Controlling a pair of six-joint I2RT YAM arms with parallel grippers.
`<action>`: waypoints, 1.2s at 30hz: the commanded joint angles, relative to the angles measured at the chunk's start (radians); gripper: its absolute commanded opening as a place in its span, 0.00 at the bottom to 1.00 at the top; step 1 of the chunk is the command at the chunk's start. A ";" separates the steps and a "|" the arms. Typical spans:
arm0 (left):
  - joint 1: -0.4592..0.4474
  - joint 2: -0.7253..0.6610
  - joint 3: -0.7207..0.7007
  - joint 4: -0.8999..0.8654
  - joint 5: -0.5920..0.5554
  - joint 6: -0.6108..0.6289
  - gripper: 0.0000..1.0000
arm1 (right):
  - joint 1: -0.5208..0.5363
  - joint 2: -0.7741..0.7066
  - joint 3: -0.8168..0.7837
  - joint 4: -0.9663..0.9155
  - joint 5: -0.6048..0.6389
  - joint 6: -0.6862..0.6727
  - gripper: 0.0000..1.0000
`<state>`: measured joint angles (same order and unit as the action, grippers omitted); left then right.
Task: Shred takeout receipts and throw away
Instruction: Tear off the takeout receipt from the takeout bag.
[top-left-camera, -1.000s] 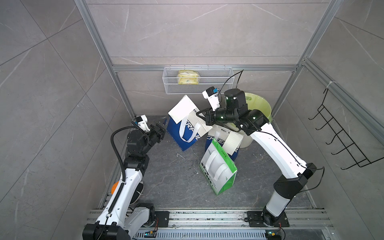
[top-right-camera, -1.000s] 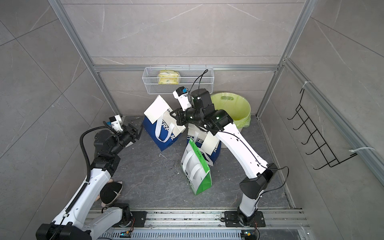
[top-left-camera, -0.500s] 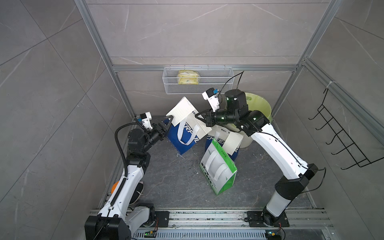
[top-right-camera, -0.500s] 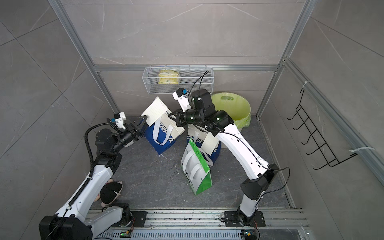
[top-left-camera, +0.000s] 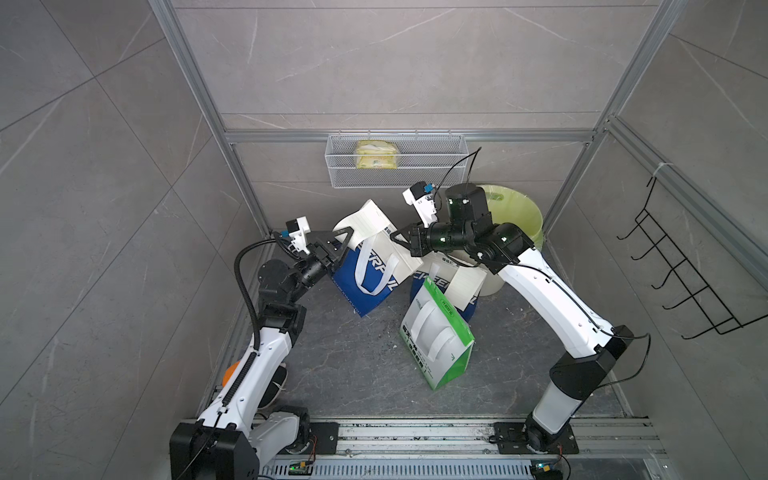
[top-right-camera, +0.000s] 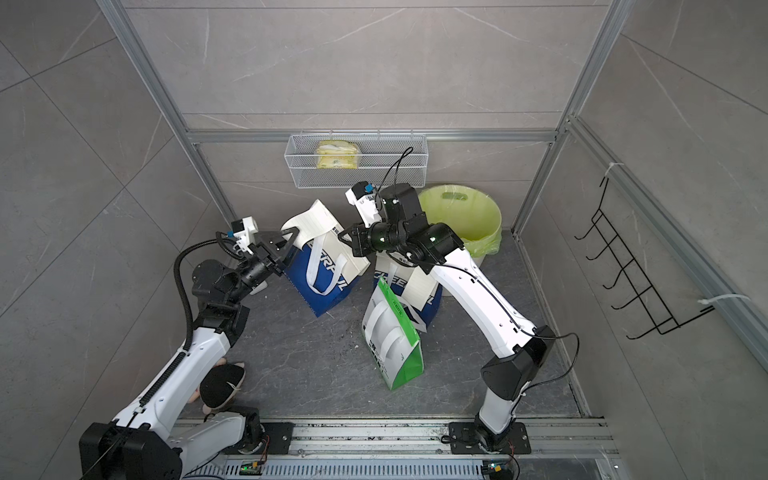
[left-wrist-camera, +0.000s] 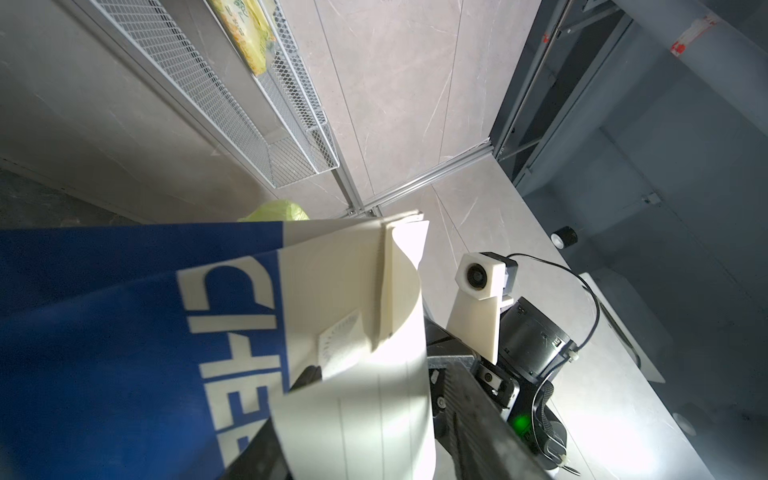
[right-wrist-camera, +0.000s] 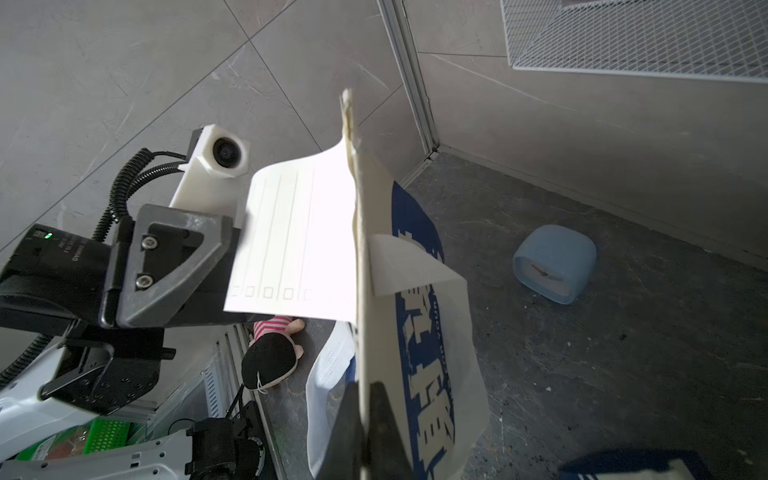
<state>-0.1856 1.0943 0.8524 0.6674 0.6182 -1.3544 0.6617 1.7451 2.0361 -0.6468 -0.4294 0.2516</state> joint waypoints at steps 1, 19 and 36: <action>-0.044 0.016 0.024 0.079 0.003 0.002 0.44 | 0.003 -0.009 -0.004 0.009 0.009 0.009 0.00; -0.060 -0.035 0.048 -0.113 -0.040 0.098 0.17 | 0.008 -0.001 -0.066 0.001 0.043 -0.022 0.00; -0.059 -0.113 0.172 -0.383 -0.089 0.261 0.00 | 0.032 0.124 -0.090 -0.035 0.207 -0.053 0.00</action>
<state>-0.2443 1.0286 0.9646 0.3138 0.5396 -1.1706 0.6933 1.8301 1.9667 -0.6537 -0.2829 0.2096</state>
